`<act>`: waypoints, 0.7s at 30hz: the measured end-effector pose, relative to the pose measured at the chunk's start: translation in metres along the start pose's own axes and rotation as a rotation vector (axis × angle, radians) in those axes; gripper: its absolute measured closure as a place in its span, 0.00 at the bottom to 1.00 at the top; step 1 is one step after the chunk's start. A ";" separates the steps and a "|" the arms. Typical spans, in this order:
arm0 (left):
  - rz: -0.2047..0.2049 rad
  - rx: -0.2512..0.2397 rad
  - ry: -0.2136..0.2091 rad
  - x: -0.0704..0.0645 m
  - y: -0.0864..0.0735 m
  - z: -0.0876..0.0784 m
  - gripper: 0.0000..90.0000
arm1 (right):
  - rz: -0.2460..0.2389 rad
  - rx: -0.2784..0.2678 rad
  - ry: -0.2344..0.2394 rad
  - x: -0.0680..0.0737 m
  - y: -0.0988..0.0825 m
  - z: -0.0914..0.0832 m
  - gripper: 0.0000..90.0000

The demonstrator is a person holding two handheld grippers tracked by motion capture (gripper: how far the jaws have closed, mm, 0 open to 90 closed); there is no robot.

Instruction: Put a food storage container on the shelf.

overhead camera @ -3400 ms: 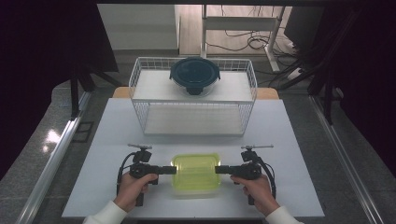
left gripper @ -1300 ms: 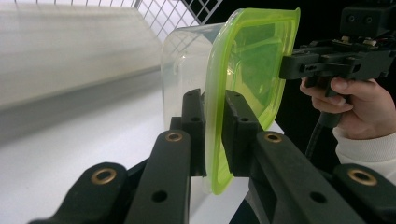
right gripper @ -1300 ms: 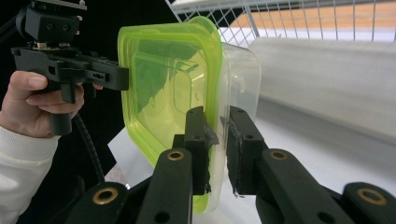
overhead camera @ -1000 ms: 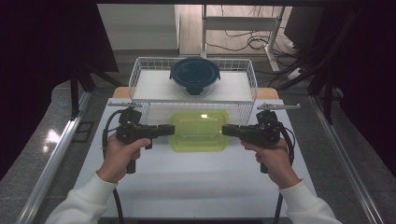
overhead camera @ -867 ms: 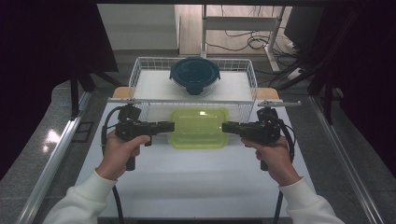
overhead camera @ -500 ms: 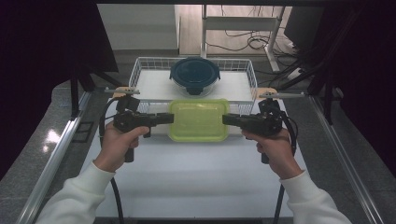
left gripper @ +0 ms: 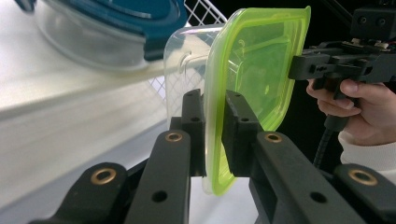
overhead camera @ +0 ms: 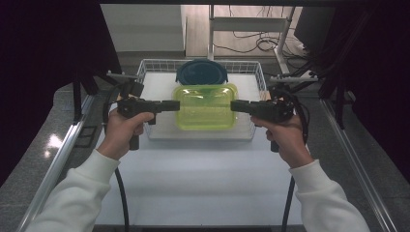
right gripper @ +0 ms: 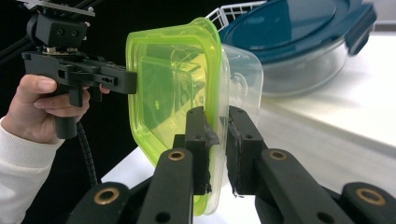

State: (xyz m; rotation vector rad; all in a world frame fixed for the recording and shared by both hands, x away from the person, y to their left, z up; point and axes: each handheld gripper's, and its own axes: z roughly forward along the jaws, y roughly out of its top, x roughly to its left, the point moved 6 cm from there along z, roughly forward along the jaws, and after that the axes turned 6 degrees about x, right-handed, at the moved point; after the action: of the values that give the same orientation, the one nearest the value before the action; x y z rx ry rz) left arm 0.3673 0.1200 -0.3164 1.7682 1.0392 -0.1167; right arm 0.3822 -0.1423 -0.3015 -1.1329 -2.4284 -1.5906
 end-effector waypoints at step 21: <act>0.007 -0.004 0.017 0.015 0.058 -0.007 0.90 | 0.042 -0.025 0.016 -0.021 0.052 0.012 0.88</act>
State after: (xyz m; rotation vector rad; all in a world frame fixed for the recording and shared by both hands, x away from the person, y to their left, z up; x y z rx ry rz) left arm 0.4136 0.1291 -0.2792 1.7718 1.0453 -0.0952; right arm 0.4321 -0.1334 -0.2743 -1.1621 -2.3656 -1.6163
